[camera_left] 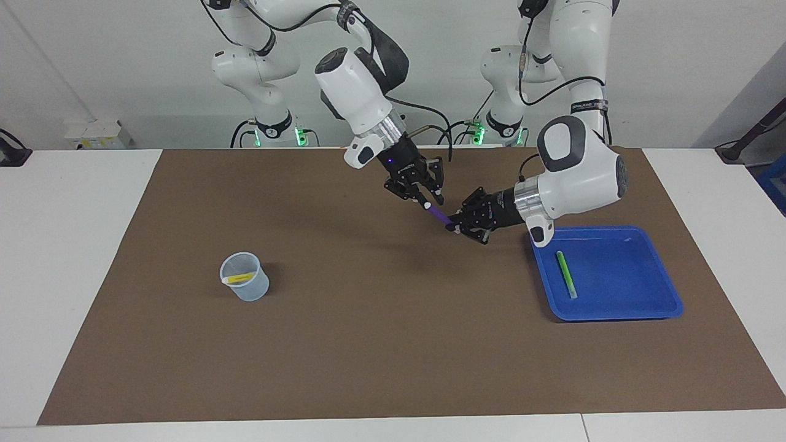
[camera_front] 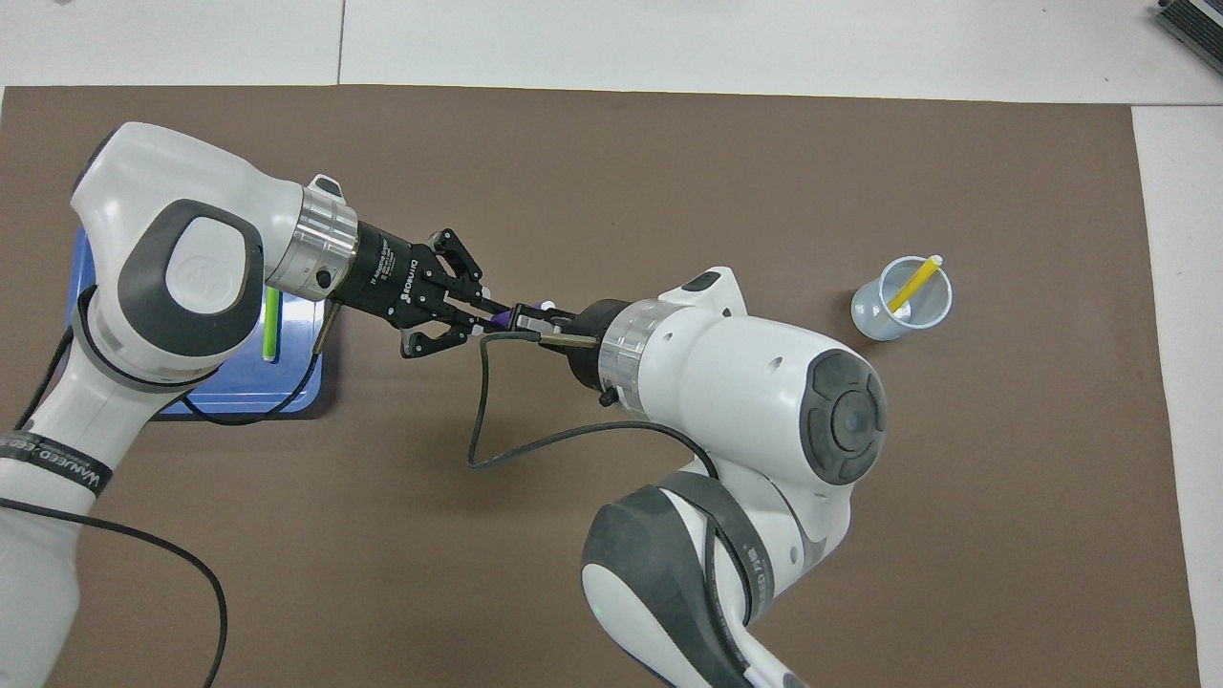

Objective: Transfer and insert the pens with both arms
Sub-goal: 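Close the right gripper on the purple pen held by the left gripper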

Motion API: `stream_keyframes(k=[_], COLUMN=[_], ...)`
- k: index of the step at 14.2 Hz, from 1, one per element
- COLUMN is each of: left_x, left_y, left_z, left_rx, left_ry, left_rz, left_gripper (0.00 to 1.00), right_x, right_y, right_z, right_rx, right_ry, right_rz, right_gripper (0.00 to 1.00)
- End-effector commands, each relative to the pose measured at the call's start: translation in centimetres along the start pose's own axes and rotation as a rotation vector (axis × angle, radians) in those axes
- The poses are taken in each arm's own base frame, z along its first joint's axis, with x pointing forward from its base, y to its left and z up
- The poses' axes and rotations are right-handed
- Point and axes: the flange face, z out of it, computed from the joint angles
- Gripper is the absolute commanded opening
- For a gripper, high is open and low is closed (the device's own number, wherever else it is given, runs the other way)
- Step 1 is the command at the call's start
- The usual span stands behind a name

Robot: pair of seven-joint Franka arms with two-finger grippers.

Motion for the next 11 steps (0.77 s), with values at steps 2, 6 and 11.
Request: stream_keyframes(k=[2,6,11], left_x=[-0.46,-0.44,-0.44], left_y=[-0.82,-0.82,-0.82], left_z=[-0.03,-0.03,-0.03], left_rx=[-0.021,-0.021,-0.021], left_ry=[-0.006,-0.004,-0.004], left_rz=[-0.018,-0.017,-0.017], left_gripper=[0.0,0.0,0.0], right_x=[0.87,1.25,1.15], right_y=[0.2,0.49,0.49], right_z=[0.11,-0.03,0.05], right_rx=[0.011,0.01,0.009], right_ry=[0.015,0.019,0.017], right_rz=[-0.045,-0.071,-0.074], right_gripper=[0.37,0.37,0.28])
